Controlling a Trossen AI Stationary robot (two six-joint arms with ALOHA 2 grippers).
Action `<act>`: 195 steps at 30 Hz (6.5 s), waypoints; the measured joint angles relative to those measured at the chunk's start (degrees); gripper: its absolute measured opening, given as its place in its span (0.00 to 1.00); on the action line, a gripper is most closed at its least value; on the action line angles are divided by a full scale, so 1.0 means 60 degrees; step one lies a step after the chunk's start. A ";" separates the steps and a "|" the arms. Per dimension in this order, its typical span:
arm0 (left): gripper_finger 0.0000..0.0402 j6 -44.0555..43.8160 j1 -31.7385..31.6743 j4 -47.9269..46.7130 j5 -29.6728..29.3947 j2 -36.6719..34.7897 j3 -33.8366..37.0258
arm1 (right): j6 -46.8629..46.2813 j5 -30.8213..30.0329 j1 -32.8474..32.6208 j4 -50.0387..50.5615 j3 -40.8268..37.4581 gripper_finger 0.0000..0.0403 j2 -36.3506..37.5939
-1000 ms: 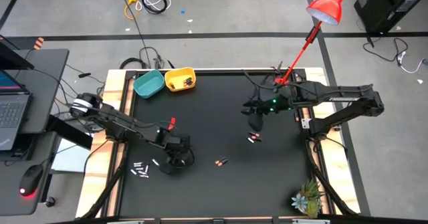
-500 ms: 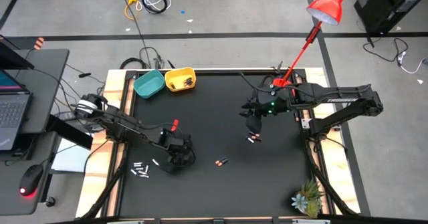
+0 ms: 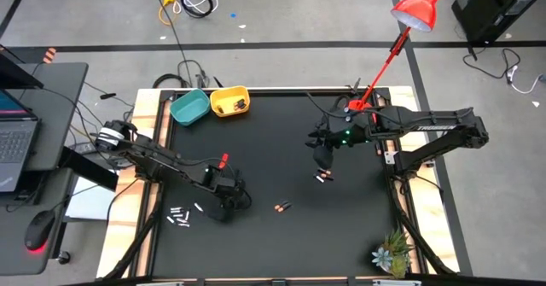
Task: Sort batteries
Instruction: Put the silver battery into the blue bin
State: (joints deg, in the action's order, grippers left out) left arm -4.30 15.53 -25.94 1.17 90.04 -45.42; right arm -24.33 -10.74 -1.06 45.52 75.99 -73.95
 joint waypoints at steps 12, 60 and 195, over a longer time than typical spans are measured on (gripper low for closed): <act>0.00 -0.2090 -0.0856 0.0002 0.0454 -0.1461 -0.0009 | 0.0156 -0.0062 -0.0047 -0.0582 0.0000 0.39 0.0000; 0.05 -0.3126 -0.0206 0.1120 -0.1653 0.0445 -0.0119 | 0.0413 -0.0058 -0.0047 -0.0251 0.0000 0.39 0.0000; 0.33 -1.6742 0.2937 -0.1627 0.1680 -0.2906 0.2599 | 0.2906 0.0058 0.0262 -0.2239 0.0000 0.39 0.0000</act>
State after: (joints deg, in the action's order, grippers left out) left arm -104.75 33.15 -35.71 11.25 72.60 -29.82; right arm -6.90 -10.39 0.51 32.09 75.99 -73.95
